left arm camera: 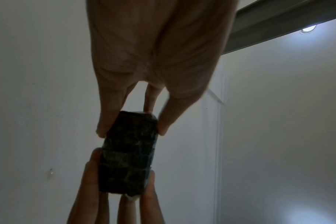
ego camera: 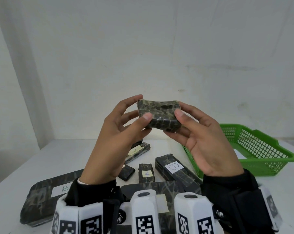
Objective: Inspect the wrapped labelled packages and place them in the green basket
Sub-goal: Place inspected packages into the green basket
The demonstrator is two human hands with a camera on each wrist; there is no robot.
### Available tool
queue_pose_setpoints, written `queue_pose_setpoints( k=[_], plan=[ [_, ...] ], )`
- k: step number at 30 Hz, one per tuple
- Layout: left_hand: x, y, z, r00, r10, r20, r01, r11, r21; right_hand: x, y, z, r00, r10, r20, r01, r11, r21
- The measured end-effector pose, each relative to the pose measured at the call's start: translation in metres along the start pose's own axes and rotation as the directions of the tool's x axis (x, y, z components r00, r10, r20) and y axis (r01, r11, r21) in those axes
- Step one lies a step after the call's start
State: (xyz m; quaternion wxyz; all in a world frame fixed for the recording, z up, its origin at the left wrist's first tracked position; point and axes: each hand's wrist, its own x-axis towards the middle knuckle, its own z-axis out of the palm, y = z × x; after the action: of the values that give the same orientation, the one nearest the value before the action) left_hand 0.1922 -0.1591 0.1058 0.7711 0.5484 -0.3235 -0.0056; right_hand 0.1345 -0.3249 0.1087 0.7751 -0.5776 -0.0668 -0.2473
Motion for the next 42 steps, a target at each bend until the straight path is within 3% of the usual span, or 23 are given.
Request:
queue_pose_setpoints(
  k=[11, 16, 22, 29, 36, 42],
  plan=[
    [-0.0003, -0.0008, 0.0018, 1.000, 0.014, -0.028, -0.013, 1.000, 0.018, -0.0024, -0.0011, 0.0026, 0.999, -0.011, 0.042, 0.013, 0.999, -0.041],
    [0.0006, -0.0026, 0.0001, 0.997, 0.047, -0.057, -0.047, 0.999, 0.005, -0.0011, -0.0028, 0.0006, 0.993, 0.048, 0.105, -0.045, 0.998, -0.032],
    [0.0000, -0.0008, 0.0022, 0.999, 0.025, -0.033, -0.025, 1.000, 0.017, 0.0005, 0.0021, 0.0006, 1.000, 0.015, 0.022, -0.015, 1.000, -0.004],
    [0.0002, -0.0025, 0.0002, 0.996, 0.067, -0.059, -0.066, 0.998, 0.019, -0.0013, -0.0018, 0.0010, 0.994, 0.065, 0.091, -0.063, 0.998, -0.014],
    [-0.0004, -0.0018, 0.0066, 0.994, 0.056, -0.097, -0.052, 0.998, 0.040, -0.0012, 0.0051, 0.0044, 0.999, -0.013, -0.032, 0.011, 0.999, -0.051],
    [0.0010, -0.0053, 0.0044, 0.989, 0.061, -0.133, -0.053, 0.997, 0.061, -0.0009, 0.0031, 0.0044, 0.998, 0.052, 0.022, -0.051, 0.998, -0.021]
  ],
)
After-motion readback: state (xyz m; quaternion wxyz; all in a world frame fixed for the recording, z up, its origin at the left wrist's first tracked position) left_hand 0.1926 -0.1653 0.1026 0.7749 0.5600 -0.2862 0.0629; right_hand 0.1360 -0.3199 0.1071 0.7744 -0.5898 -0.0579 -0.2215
